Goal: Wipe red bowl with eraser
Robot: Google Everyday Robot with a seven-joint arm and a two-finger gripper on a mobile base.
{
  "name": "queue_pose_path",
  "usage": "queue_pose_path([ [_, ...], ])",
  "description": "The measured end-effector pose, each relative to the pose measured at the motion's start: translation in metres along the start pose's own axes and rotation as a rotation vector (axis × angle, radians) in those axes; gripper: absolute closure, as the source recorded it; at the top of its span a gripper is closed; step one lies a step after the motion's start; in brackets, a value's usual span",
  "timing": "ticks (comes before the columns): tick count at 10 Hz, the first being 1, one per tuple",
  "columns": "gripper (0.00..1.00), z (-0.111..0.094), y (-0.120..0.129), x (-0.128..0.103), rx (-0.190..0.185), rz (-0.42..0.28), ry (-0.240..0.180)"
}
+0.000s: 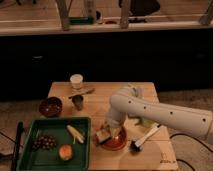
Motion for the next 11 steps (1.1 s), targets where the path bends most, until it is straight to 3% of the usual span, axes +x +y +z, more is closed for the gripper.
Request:
queue_pose_path([
  [2,1.0,-0.004,0.011,0.01,-0.011,0.02,0.011],
  [5,1.0,-0.012,0.026,0.05,-0.023,0.099,0.063],
  [9,1.0,-0.007,-0.004,0.078,-0.012,0.159,0.127],
  [11,1.0,0.001,-0.021,0.069,-0.002,0.142,0.133],
])
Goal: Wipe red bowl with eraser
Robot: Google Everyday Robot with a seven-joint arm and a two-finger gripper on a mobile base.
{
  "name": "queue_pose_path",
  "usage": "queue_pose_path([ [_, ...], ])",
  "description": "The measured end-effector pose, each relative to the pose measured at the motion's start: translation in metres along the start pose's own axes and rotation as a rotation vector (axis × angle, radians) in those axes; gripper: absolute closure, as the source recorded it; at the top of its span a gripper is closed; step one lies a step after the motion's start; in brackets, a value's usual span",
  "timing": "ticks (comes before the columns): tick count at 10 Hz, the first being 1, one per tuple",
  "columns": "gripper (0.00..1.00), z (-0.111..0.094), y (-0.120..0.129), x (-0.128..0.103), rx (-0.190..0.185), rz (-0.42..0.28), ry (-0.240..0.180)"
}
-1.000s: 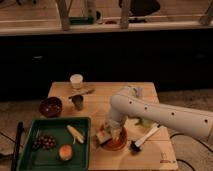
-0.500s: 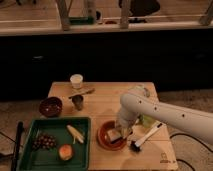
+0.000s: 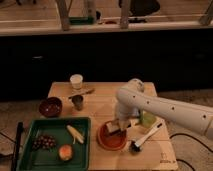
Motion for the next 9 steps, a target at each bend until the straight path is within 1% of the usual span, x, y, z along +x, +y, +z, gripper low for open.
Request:
queue_pose_path([
  [2,1.0,0.008,-0.013,-0.028,0.005,-0.048,-0.015],
  [3,1.0,0.011,-0.015,-0.04,0.003,-0.076,-0.025],
  [4,1.0,0.014,-0.011,-0.053,-0.002,-0.109,-0.036],
  [5,1.0,0.016,0.001,-0.065,-0.009,-0.142,-0.053],
  [7,1.0,0.018,0.022,-0.069,-0.021,-0.156,-0.068],
  [9,1.0,0.015,0.04,-0.053,-0.025,-0.14,-0.072],
])
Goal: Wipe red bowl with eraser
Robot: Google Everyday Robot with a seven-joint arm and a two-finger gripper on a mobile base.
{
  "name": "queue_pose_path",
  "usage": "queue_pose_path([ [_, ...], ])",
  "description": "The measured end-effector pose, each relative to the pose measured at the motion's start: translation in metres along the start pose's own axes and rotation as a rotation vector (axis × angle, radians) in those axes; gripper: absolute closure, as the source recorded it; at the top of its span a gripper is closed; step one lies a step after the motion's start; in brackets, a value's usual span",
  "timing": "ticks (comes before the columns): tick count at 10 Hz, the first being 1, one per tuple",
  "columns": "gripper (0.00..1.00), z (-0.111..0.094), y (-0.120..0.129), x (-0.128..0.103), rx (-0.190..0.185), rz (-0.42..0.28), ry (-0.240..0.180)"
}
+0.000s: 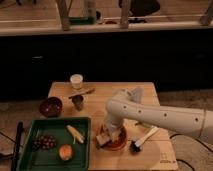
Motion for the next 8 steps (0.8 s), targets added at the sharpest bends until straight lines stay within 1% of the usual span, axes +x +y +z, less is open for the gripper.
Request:
queue_pose_path([
  [1,1.0,-0.002,0.01,0.011,0.0,0.018,0.002],
  [3,1.0,-0.007,0.029,0.038,0.002,0.085,0.02],
  [4,1.0,-0.008,0.029,0.048,0.008,0.113,0.032],
  [5,1.0,-0.008,0.025,0.054,0.012,0.123,0.041],
  [6,1.0,-0.007,0.01,0.062,0.021,0.127,0.053],
  [8,1.0,-0.004,-0.015,0.063,0.025,0.121,0.067],
])
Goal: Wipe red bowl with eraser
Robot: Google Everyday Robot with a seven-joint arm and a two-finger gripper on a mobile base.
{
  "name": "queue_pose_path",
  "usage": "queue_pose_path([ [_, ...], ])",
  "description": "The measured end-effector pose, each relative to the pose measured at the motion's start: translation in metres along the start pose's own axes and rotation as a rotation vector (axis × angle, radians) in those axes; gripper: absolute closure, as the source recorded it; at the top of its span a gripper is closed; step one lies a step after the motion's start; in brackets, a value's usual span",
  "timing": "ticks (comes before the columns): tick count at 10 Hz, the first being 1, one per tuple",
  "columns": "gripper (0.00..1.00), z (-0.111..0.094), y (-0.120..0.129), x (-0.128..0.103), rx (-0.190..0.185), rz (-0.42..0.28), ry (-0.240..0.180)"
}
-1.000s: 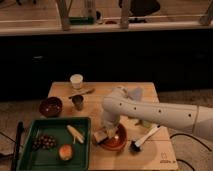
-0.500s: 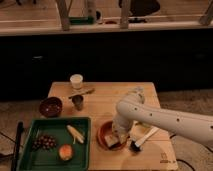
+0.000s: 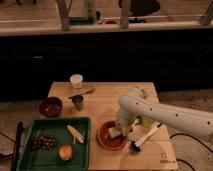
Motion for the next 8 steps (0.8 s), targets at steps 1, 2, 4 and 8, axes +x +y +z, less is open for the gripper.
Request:
queue_pose_path([
  [1,1.0,0.003,-0.017,-0.012,0.006,-0.018,0.003],
  [2,1.0,0.004,-0.027,-0.023,0.008,-0.034,-0.001],
  [4,1.0,0.008,-0.039,-0.046,0.01,-0.082,-0.018],
  [8,1.0,0.011,-0.014,-0.079,-0.013,-0.177,-0.072],
])
